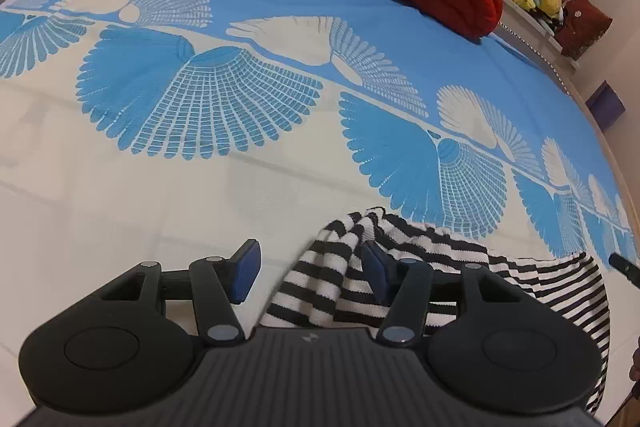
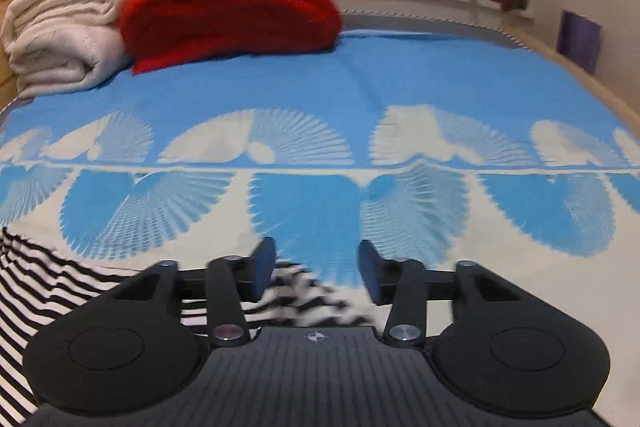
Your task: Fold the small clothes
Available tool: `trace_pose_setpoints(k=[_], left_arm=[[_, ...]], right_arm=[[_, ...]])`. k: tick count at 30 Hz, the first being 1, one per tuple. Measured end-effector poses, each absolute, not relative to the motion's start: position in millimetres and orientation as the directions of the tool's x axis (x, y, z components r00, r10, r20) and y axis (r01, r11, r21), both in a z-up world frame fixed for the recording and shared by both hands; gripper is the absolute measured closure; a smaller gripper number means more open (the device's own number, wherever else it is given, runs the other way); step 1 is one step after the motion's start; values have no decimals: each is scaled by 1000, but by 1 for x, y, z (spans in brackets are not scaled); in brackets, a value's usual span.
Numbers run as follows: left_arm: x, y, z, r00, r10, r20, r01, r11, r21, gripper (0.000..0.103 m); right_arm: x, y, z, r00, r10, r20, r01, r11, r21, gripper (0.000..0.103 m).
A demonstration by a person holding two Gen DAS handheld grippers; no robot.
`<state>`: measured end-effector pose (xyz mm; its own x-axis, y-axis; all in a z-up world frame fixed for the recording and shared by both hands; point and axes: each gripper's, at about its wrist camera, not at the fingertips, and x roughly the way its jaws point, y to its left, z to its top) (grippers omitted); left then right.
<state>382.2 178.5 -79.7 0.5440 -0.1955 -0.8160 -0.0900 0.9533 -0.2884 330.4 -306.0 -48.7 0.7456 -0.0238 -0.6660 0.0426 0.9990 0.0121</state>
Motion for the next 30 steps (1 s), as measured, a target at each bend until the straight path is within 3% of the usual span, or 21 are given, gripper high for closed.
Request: trace_pose_setpoints(k=[3,7,9,10,11,13,19,21,23,27,28,30], left_arm=[[384,176,-80,544,-194,-817,-88,954,-286,42],[388,166,-85,535,-187,-824,-71,962,-265,43],[391,159,-88,532,-166,-830,-59,971,-231,54],[392,158,-90,531,-164,-831,-49,974,-223,72],[393,157,-91,533,-171,-829,-35,974,-224,91],[393,157,-86,561,-176,-809,-21,974,-226,97],[391,150,-72,624,-176,-762,26,978,-205,96],[392,141,-77,584,-151,-798,33,986,-162,88],[391,134,-84,514,-132,-847,50,991,-124,69],[373,133,-67,532,-100,-841,116,992,-45,62],[367,137,-58,547,-111,-830,119,991,-54,55],[353,149,-45,561,-142,-815,117,989,-92,51]], right_arm=[[331,-332,-54,712,-51,-700,104,994,33,54],[337,-345,-76,625,80,-776,72,985,159,54],[340,-337,-84,605,82,-792,34,991,128,55],[341,-333,-87,600,77,-796,21,994,111,58],[342,-330,-88,599,82,-796,15,993,113,78],[346,-330,-88,607,79,-791,25,993,118,101],[347,-336,-70,707,-8,-707,101,991,90,103],[348,-335,-71,716,-60,-695,128,991,46,103],[350,-333,-76,706,-99,-702,152,988,13,102],[355,-322,-92,607,-94,-789,114,993,-31,99],[351,-322,-89,612,-91,-786,111,993,-28,97],[342,-325,-78,636,-77,-768,110,994,-9,82]])
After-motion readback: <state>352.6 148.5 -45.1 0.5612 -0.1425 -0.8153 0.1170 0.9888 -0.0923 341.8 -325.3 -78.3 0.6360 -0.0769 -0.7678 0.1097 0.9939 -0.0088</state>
